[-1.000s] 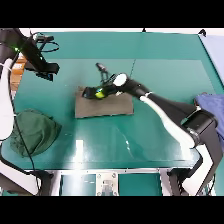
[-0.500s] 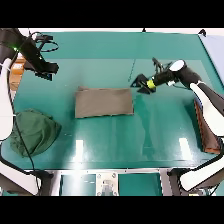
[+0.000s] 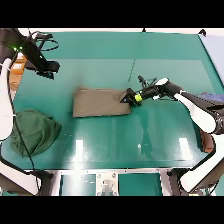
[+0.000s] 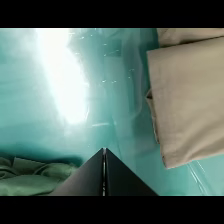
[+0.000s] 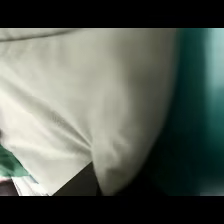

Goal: Fold the shirts.

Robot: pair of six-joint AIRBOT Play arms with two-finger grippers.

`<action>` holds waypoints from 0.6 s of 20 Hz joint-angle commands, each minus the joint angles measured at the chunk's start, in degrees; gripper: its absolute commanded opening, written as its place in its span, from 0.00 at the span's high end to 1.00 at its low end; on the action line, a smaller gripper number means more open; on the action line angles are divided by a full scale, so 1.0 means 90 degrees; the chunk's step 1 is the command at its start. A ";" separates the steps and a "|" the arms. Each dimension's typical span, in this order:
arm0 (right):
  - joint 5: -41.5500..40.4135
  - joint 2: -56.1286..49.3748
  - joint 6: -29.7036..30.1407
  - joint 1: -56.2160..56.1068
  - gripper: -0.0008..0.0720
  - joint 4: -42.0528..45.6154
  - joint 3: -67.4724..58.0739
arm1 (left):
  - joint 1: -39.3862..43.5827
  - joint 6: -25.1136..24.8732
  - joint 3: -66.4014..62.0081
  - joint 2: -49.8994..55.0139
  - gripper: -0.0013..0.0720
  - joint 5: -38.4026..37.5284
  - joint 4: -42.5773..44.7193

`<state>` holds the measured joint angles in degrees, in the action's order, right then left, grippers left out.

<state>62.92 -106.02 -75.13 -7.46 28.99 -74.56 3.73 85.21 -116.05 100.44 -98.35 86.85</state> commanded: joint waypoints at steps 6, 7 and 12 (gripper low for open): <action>0.0670 0.1654 -0.0364 0.1498 0.97 -0.0476 -0.1630 | -0.0002 0.0007 0.0000 0.0000 0.94 -0.0146 -0.0039; 0.0775 0.1889 -0.0522 0.1965 0.97 -0.0457 -0.1809 | 0.0000 0.0007 0.0000 0.0000 0.94 -0.0151 -0.0036; 0.1243 0.2618 -0.1299 0.4500 0.97 0.0056 -0.2244 | -0.0002 0.0010 0.0000 0.0000 0.94 -0.0151 -0.0119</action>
<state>71.13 -86.15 -82.48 21.10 27.11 -92.33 3.73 85.27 -116.05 100.44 -99.55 86.28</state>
